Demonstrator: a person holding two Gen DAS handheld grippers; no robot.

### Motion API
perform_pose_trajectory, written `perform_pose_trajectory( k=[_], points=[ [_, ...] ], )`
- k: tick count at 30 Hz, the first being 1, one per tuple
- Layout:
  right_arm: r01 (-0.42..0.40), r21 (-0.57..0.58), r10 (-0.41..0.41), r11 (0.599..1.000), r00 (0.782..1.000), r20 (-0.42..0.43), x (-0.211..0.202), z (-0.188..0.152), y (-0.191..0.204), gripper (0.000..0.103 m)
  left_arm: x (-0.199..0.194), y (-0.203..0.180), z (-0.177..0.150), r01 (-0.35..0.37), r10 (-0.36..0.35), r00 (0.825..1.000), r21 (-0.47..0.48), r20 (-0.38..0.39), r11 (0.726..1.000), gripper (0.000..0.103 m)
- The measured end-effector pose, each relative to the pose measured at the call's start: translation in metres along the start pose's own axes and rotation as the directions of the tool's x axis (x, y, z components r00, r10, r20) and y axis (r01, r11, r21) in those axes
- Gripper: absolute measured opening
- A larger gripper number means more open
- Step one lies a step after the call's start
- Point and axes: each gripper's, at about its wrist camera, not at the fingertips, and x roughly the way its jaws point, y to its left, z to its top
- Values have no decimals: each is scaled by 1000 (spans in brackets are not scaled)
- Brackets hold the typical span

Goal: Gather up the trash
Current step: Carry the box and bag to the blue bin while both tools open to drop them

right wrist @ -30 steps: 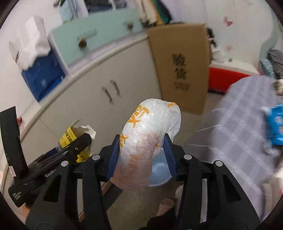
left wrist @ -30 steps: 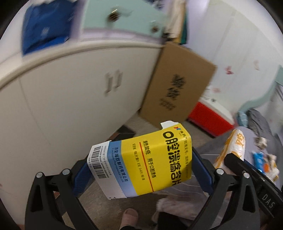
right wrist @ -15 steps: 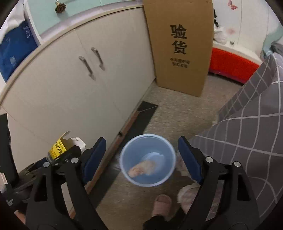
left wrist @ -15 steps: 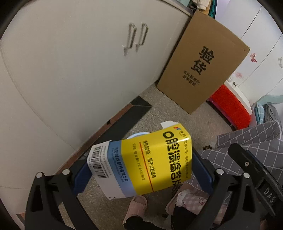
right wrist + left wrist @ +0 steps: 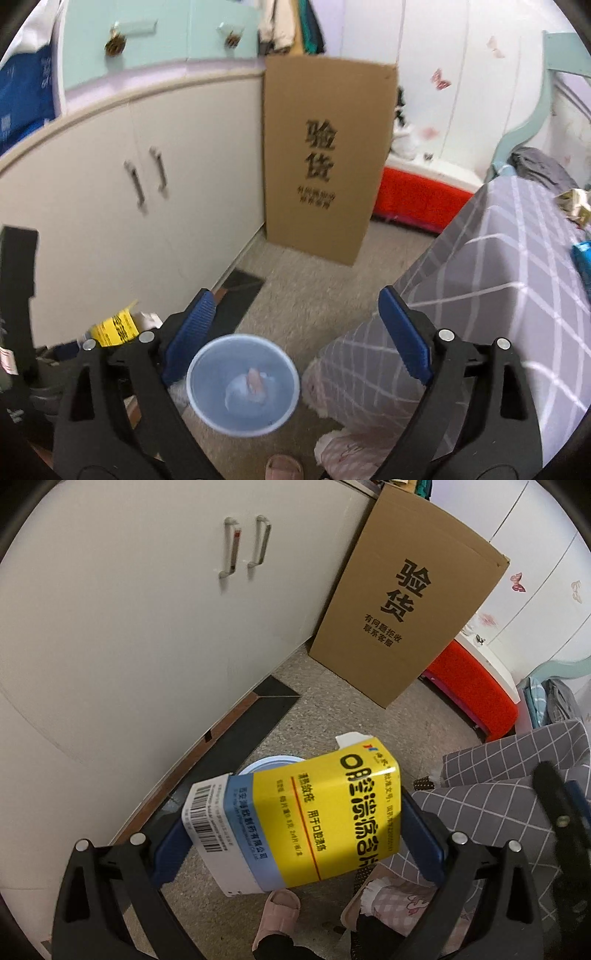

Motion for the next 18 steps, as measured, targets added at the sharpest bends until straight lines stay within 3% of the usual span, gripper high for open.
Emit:
perform_pose_trajectory(
  k=[8, 11, 14, 16, 18],
  points=[
    [-36, 40, 35, 999, 999, 39, -7, 5, -7, 89, 2, -8, 11, 20, -20, 1000, -2, -2, 1000, 97],
    [-47, 53, 45, 997, 998, 41, -6, 7, -8, 89, 13, -6, 15, 14, -15, 999, -23, -47, 1000, 97],
    [-49, 53, 47, 997, 998, 45, -5, 7, -8, 90, 28, -3, 18, 60, -71, 990, -92, -125, 994, 97],
    [-55, 55, 52, 997, 998, 45, -2, 7, -9, 90, 31, -2, 18, 83, -99, 987, -127, -128, 989, 97],
    [-56, 54, 54, 997, 998, 41, 0, 7, -8, 90, 30, -6, 19, 57, -72, 990, -119, -125, 991, 97]
  ],
)
